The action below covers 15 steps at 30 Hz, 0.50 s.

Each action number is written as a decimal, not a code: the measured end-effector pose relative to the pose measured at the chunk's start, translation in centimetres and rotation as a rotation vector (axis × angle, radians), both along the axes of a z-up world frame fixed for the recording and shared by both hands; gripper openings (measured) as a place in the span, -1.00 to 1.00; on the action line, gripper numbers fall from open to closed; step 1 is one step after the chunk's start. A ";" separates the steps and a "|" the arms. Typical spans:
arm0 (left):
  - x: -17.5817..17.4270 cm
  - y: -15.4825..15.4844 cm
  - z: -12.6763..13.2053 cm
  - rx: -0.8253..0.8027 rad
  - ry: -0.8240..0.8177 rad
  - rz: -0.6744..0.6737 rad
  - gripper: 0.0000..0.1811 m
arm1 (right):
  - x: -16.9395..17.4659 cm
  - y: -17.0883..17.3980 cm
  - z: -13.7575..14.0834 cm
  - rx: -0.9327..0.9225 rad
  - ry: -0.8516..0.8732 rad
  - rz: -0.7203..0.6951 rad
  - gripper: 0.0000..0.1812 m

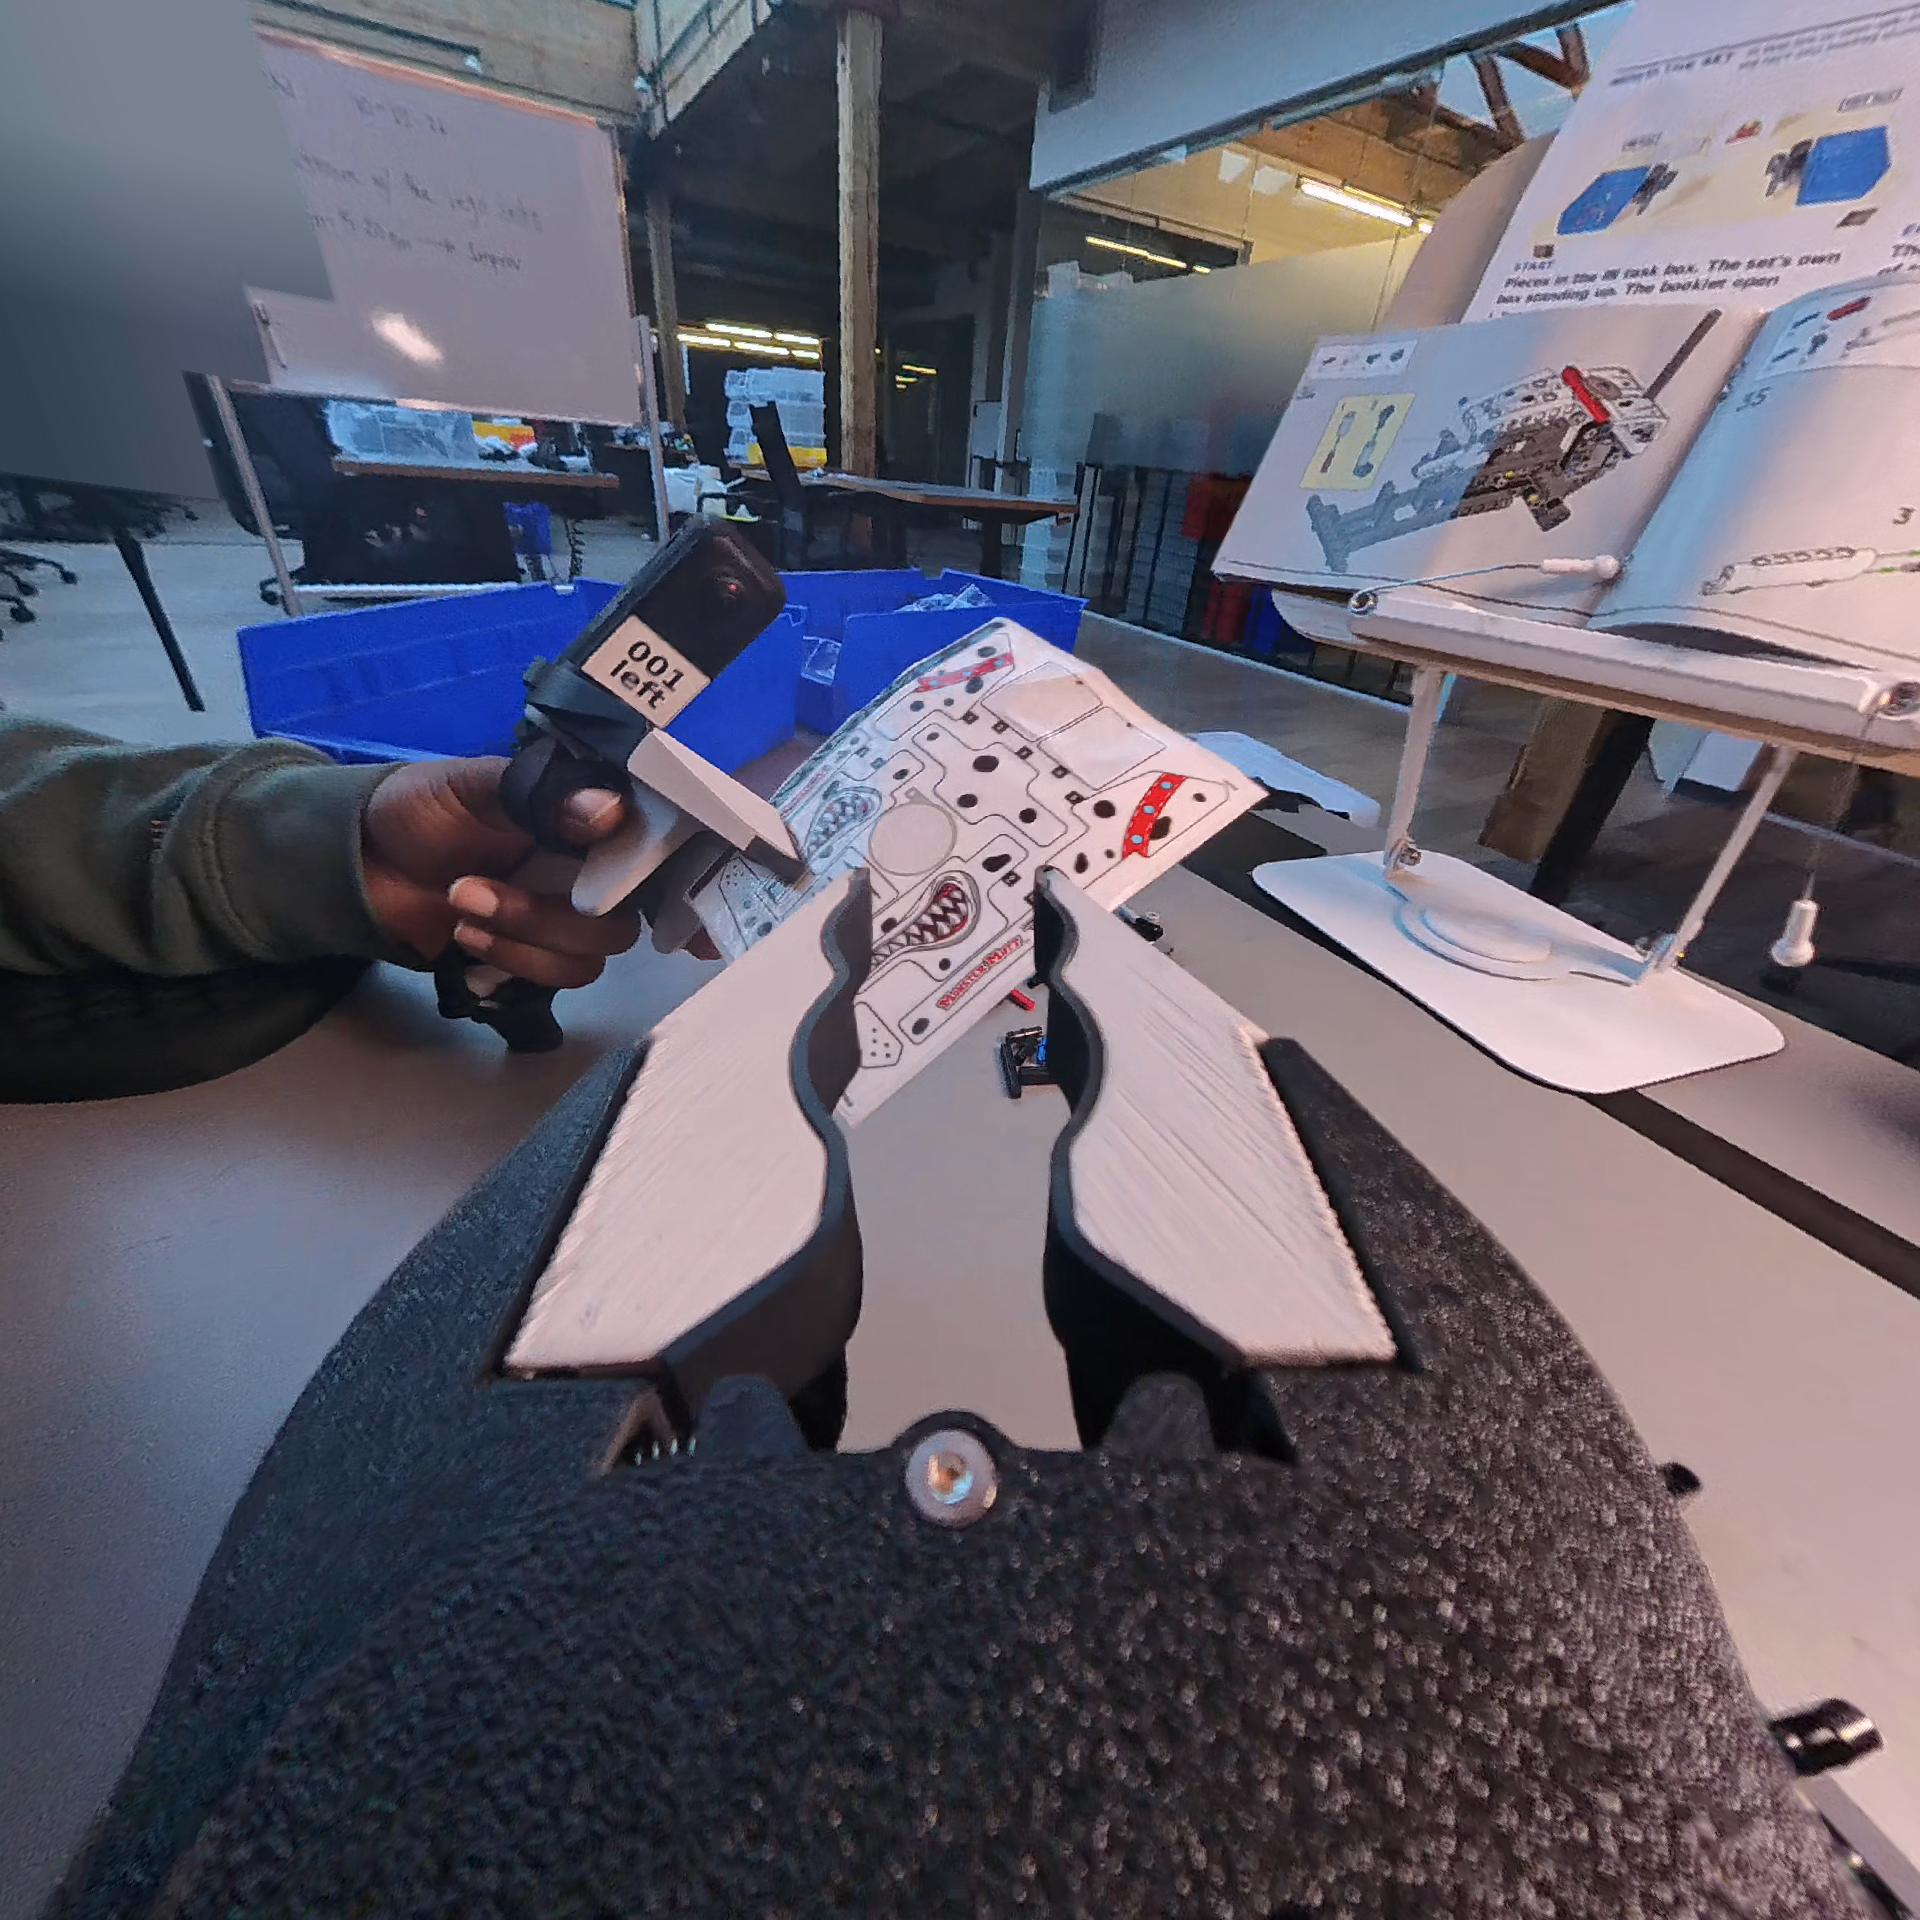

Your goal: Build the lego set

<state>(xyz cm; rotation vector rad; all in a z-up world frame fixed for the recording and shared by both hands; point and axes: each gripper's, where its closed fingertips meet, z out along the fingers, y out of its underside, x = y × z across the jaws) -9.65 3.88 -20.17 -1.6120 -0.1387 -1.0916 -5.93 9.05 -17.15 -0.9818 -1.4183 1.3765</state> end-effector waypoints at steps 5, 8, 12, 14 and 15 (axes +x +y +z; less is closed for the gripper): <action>1.4 -0.3 0.1 0.017 0.045 -0.058 -1.00 | -0.5 -2.1 -1.5 0.155 -0.046 0.002 -0.48; 2.1 -0.4 0.1 0.023 0.059 -0.085 -1.00 | -0.6 -2.8 -1.7 0.237 -0.047 -0.015 -0.49; 2.6 -0.5 0.1 0.024 0.064 -0.102 -1.00 | -0.6 -4.0 -2.3 0.370 -0.050 -0.017 -0.48; 2.6 -0.5 0.2 0.026 0.053 -0.104 -1.00 | -0.6 -4.5 -2.6 0.402 -0.052 -0.005 -0.48; 2.5 -0.6 0.3 0.026 0.044 -0.105 -1.00 | -0.6 -4.7 -2.7 0.411 -0.054 -0.002 -0.47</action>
